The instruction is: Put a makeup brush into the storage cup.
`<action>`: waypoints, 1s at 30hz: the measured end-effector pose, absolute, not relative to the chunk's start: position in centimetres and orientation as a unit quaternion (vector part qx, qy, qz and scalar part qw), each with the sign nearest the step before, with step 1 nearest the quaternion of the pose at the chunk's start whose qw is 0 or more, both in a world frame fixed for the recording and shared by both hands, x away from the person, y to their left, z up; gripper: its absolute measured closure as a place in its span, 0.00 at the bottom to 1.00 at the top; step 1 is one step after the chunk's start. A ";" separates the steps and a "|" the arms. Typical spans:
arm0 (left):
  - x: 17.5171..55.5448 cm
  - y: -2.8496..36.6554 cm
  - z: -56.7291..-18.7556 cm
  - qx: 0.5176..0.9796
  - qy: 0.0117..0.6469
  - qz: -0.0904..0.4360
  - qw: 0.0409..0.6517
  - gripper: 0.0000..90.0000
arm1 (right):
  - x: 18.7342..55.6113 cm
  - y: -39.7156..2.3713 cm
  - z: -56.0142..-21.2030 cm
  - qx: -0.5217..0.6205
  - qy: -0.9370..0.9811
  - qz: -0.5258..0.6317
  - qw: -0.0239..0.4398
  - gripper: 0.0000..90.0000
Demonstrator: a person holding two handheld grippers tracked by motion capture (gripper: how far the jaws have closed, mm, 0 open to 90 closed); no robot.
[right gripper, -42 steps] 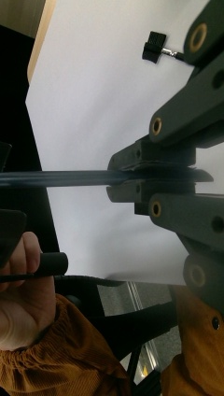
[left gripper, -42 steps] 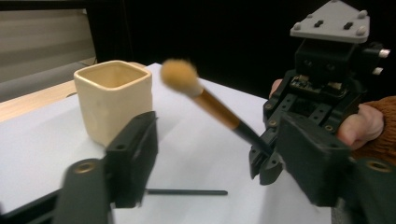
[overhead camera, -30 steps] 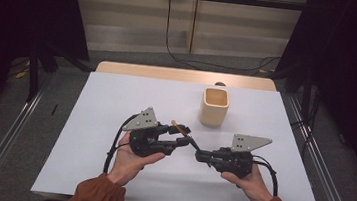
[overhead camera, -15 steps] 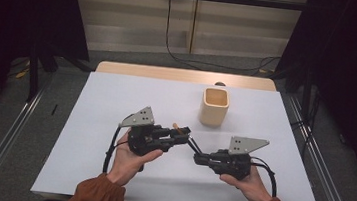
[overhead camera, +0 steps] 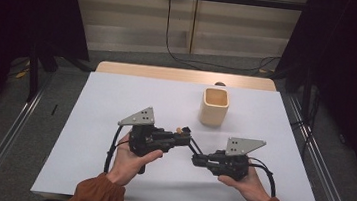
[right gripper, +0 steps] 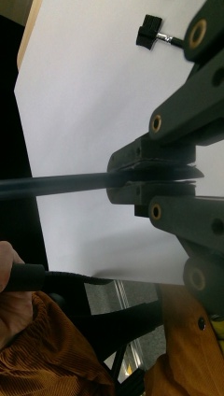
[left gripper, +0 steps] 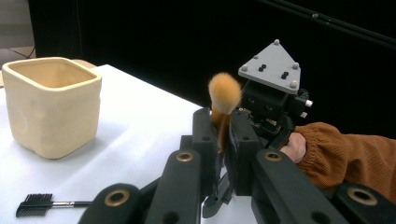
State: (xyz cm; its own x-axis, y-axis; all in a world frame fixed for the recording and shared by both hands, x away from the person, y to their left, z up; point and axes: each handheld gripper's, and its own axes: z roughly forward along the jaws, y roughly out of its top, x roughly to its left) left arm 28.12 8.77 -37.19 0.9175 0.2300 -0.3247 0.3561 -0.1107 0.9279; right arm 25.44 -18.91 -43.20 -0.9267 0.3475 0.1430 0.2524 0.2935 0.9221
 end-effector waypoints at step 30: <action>27.8 9.4 -36.2 0.762 0.202 -0.029 0.615 0.94 | 25.1 -19.3 -42.5 0.208 0.785 0.581 0.049 0.22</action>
State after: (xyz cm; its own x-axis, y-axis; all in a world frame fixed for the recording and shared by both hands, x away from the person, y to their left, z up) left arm 27.79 9.36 -36.19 0.9165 0.2718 -0.2934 0.3443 -0.1627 0.9247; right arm 25.06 -19.31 -42.45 -0.9085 0.3841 0.1648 0.2699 0.2382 0.9330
